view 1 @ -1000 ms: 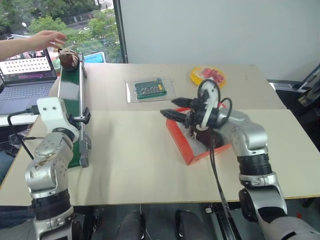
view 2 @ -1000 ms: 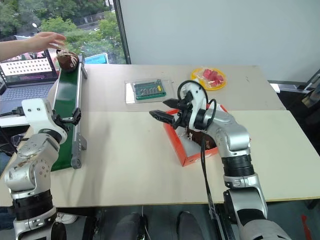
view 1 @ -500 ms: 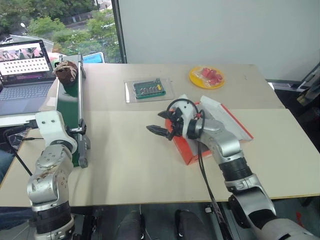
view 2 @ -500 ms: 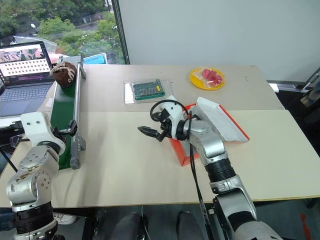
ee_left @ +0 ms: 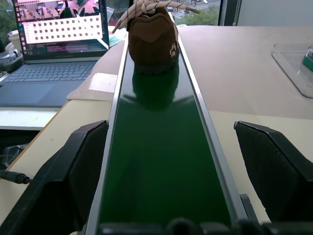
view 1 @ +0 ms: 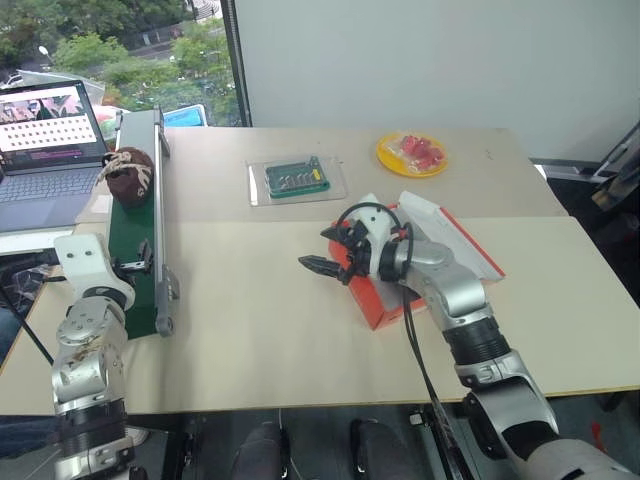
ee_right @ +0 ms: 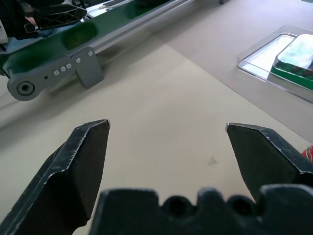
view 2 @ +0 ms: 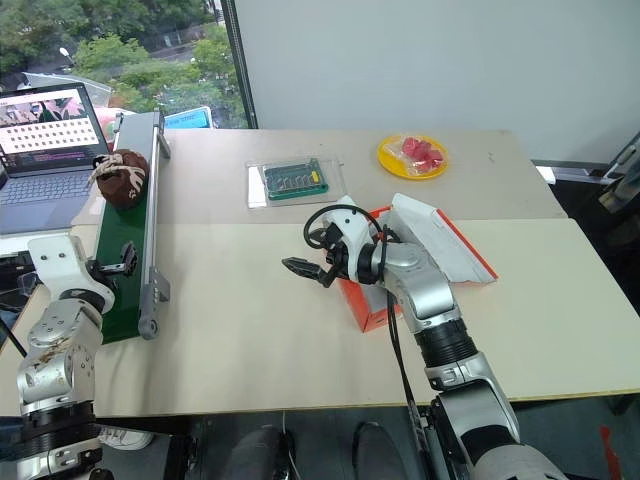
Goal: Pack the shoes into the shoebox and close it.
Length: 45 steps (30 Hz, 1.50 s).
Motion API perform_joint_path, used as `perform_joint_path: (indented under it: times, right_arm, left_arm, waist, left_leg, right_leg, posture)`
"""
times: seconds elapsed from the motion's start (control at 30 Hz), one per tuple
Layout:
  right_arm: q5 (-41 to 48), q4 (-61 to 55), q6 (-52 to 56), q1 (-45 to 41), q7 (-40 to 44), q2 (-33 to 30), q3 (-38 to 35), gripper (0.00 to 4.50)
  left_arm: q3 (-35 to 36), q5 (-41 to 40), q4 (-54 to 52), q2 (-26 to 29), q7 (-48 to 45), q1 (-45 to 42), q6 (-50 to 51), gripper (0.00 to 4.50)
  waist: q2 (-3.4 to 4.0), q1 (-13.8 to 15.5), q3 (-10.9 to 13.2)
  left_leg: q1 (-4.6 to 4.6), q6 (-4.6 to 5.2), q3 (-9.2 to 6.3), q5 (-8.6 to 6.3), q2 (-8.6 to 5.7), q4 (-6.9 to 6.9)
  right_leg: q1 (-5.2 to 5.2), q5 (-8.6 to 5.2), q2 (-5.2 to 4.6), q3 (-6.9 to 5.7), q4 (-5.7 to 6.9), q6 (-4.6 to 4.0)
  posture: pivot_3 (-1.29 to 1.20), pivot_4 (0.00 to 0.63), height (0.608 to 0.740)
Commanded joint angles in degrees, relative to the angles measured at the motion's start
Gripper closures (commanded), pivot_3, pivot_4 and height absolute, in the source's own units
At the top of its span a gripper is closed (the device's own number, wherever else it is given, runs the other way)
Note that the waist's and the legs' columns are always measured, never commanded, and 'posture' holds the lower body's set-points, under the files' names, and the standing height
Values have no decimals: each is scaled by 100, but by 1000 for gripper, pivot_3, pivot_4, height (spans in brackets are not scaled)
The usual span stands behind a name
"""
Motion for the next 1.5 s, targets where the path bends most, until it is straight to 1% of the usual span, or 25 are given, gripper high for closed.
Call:
perform_joint_path:
  times: [0.03,0.5,0.67,0.7,0.73,0.83,0.9,1.0,1.2,1.27,1.33,1.37,1.43,1.5]
  right_arm:
    - [10,-201,19,-84,-34,-17,-52,0]
    - [10,-422,221,-48,-150,-250,-131,0]
    - [19,-495,294,-54,-175,-294,-134,0]
    - [21,-498,303,-60,-177,-297,-133,0]
    - [13,-490,305,-70,-180,-302,-126,0]
    - [0,-480,315,-89,-190,-321,-118,0]
    - [-1,-484,323,-100,-192,-331,-115,0]
    - [17,-482,346,-150,-207,-329,-135,0]
    - [948,-445,1174,-530,-714,202,-1098,0]
    - [1248,-302,1536,-780,-1026,347,-1496,0]
    - [1397,-244,1806,-945,-1224,396,-1679,0]
    - [1671,-212,1968,-1070,-1405,527,-1969,0]
    - [2548,99,2232,-1538,-2061,894,-2980,0]
    - [2995,340,2374,-1835,-2494,1016,-3553,0]
  left_arm:
    - [79,-10,172,134,-68,-207,-337,100]
    - [-25,59,1371,103,-7,-739,-769,100]
    - [-62,-104,1507,90,-144,-869,-589,100]
    - [-51,-137,1500,89,-168,-897,-589,612]
    - [-47,-131,1491,105,-160,-919,-586,774]
    - [-40,-126,1444,154,-122,-969,-568,1904]
    - [-44,-126,1420,170,-82,-1031,-531,2073]
    - [-100,-210,1269,135,-138,-1233,-511,2087]
    - [-491,-794,529,-147,-669,-1849,-250,2087]
    - [-796,-1112,206,-302,-827,-2203,278,2087]
    - [-1280,-1393,-152,-347,-1140,-2577,982,2087]
    - [-1434,-1545,-319,-394,-1221,-2726,1262,2087]
    - [-1711,-1857,-602,-525,-1385,-2994,1740,2087]
    - [-2027,-1838,-812,-592,-1482,-3128,1922,2087]
  waist:
    - [0,0,0]
    - [-1,0,0]
    - [-1,1,0]
    - [-1,5,-1]
    - [-1,11,0]
    - [-1,19,-1]
    - [-1,11,-1]
    - [-2,8,0]
    - [-4,32,0]
    - [-4,37,0]
    - [-4,50,1]
    - [-4,51,0]
    - [-4,30,1]
    - [-3,-3,1]
  left_leg:
    - [0,0,0,0,0,0]
    - [-1,0,-1,0,0,0]
    - [-1,0,-1,0,0,0]
    - [-1,0,0,0,0,0]
    - [-2,0,-1,0,0,1]
    - [-3,0,-1,0,-1,2]
    - [-3,0,-1,0,-1,2]
    - [-4,0,-2,0,-1,1]
    - [-13,-2,-3,2,-2,5]
    - [-12,-2,-4,2,-2,4]
    - [-13,-2,-4,2,-3,4]
    - [-14,-2,-3,2,-4,4]
    - [-15,-2,0,2,-4,4]
    - [-18,-4,-6,4,-3,3]
  right_leg:
    - [0,0,0,0,0,0]
    - [0,0,-1,-6,0,0]
    - [0,0,-1,-6,1,0]
    - [1,0,0,-6,2,0]
    - [1,0,-1,-9,2,0]
    - [2,0,-2,-13,1,0]
    - [3,0,-2,-13,0,0]
    - [2,0,-1,-14,0,0]
    - [2,0,-2,-19,0,0]
    - [2,1,-2,-19,0,0]
    - [2,1,-2,-21,0,1]
    - [3,1,-2,-23,0,1]
    - [3,1,0,-23,-1,1]
    - [-1,1,0,-21,0,1]
  posture:
    - [0,150,740]
    - [0,150,740]
    - [0,150,740]
    - [0,150,740]
    - [0,150,740]
    - [0,150,740]
    - [0,150,740]
    - [0,150,740]
    - [0,150,740]
    - [0,150,740]
    - [0,150,740]
    - [0,150,740]
    - [0,150,740]
    - [0,150,740]
